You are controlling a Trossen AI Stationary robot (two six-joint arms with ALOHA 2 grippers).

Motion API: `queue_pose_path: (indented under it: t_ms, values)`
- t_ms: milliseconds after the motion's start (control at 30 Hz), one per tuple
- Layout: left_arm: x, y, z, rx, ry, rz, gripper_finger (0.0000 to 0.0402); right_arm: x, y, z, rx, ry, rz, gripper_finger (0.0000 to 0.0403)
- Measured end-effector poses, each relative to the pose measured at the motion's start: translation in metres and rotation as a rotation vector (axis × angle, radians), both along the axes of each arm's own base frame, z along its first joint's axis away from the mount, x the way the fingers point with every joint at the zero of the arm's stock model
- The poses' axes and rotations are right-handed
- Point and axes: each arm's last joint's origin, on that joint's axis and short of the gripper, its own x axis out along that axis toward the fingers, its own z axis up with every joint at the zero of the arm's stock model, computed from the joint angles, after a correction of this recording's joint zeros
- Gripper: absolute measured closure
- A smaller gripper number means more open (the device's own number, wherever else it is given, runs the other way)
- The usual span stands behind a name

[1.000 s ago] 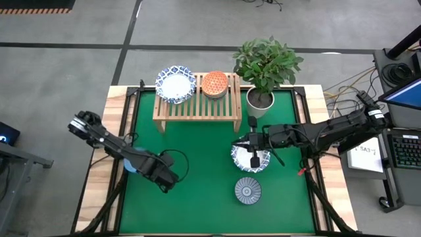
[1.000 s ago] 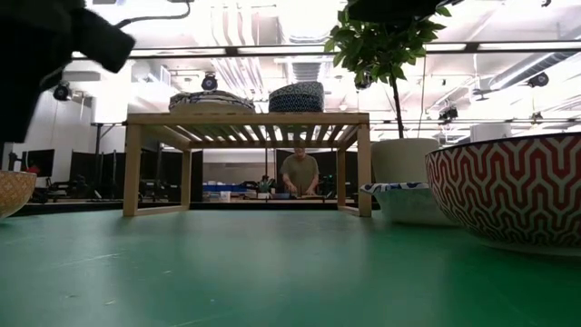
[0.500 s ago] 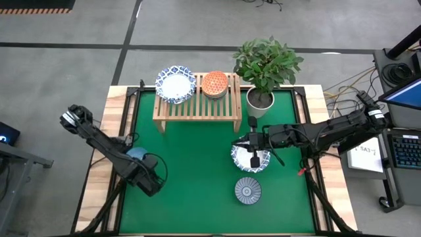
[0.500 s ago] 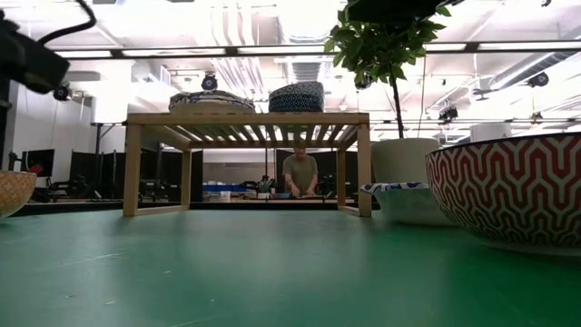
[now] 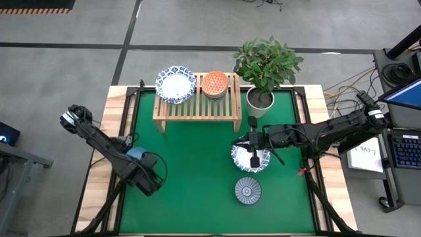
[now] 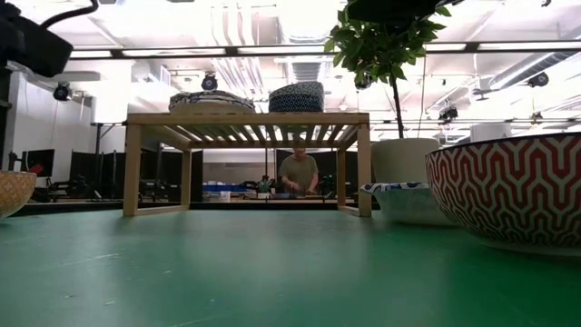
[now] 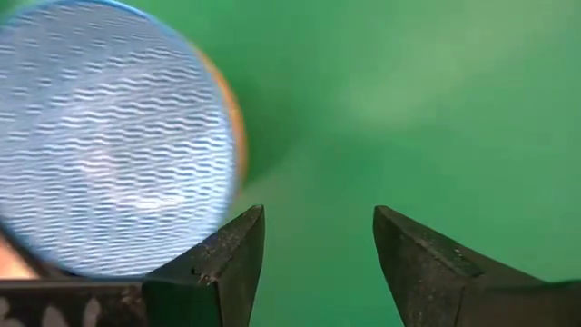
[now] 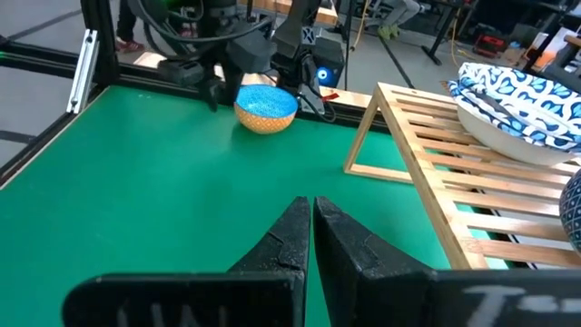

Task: Place and stack bowls onto a shelf
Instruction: Stack the light blue bowl on top of the orange bowl on the shelf

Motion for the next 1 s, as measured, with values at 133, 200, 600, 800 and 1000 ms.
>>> queue_pose_path:
  t_ms: [133,200,600,800,1000]
  values:
    - [-0.007,0.006,-0.004,0.056,0.06,0.011,0.022,0.0,0.0,0.0,0.01,-0.003,-0.003,0.0394]
    - [-0.009,0.008,-0.009,0.069,0.072,0.017,0.0222,0.0,0.0,0.0,0.014,-0.003,-0.004,0.0394]
    - [-0.017,0.016,-0.039,0.092,0.049,0.068,0.0223,0.0,0.0,0.0,0.022,-0.001,-0.007,0.0394]
    - [-0.019,0.018,-0.046,0.101,0.056,0.092,0.0256,0.0,0.0,0.0,0.031,0.002,-0.009,0.0394]
    - [-0.015,0.014,-0.04,0.084,0.033,0.077,0.0381,-0.004,0.002,-0.005,0.045,0.069,-0.009,0.0394]
